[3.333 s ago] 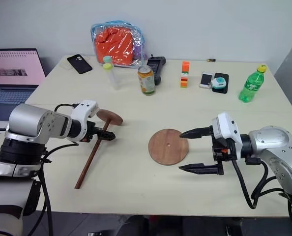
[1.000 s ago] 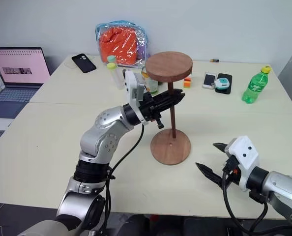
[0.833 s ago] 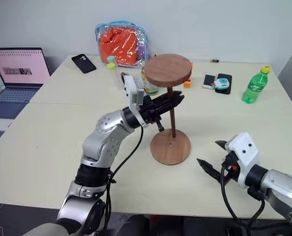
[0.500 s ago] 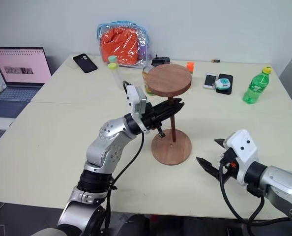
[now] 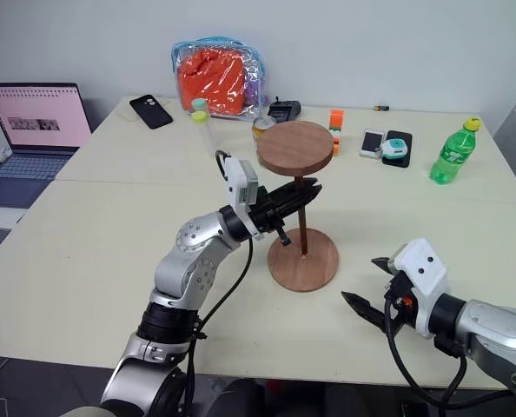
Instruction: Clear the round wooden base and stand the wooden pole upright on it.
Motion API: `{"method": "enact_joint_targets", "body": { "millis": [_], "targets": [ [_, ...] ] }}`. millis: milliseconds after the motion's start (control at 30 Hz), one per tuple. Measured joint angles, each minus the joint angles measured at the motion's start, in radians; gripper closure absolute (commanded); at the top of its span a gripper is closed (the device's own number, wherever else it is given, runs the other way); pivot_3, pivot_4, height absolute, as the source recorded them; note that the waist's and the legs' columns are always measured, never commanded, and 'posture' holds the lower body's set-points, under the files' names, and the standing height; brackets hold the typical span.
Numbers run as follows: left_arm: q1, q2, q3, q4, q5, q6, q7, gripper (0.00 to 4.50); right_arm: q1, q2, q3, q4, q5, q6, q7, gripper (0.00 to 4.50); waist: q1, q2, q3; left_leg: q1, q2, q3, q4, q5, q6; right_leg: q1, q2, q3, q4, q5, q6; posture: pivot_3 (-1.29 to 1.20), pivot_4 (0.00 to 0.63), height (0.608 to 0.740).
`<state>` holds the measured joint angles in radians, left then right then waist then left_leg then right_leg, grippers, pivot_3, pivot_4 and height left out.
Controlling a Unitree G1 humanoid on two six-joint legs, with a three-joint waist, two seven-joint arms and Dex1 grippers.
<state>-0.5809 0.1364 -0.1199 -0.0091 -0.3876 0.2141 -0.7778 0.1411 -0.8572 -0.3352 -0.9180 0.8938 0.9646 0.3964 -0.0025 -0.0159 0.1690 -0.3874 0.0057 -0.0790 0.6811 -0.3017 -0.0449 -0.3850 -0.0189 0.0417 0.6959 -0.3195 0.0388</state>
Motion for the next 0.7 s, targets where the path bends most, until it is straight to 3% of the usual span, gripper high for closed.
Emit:
{"method": "enact_joint_targets", "body": {
  "millis": [700],
  "targets": [
    [0.051,0.022,-0.009,-0.098,-0.008,0.054,0.004,4.24,0.013,-0.002,0.005,0.0,-0.009,-0.026,0.016,0.0,0.0,0.0,0.0,0.002,0.0,0.0,0.0,0.0,0.0,0.002,0.0,0.0,0.0,0.0,0.0,0.0,0.15,0.74]
  ]
}}
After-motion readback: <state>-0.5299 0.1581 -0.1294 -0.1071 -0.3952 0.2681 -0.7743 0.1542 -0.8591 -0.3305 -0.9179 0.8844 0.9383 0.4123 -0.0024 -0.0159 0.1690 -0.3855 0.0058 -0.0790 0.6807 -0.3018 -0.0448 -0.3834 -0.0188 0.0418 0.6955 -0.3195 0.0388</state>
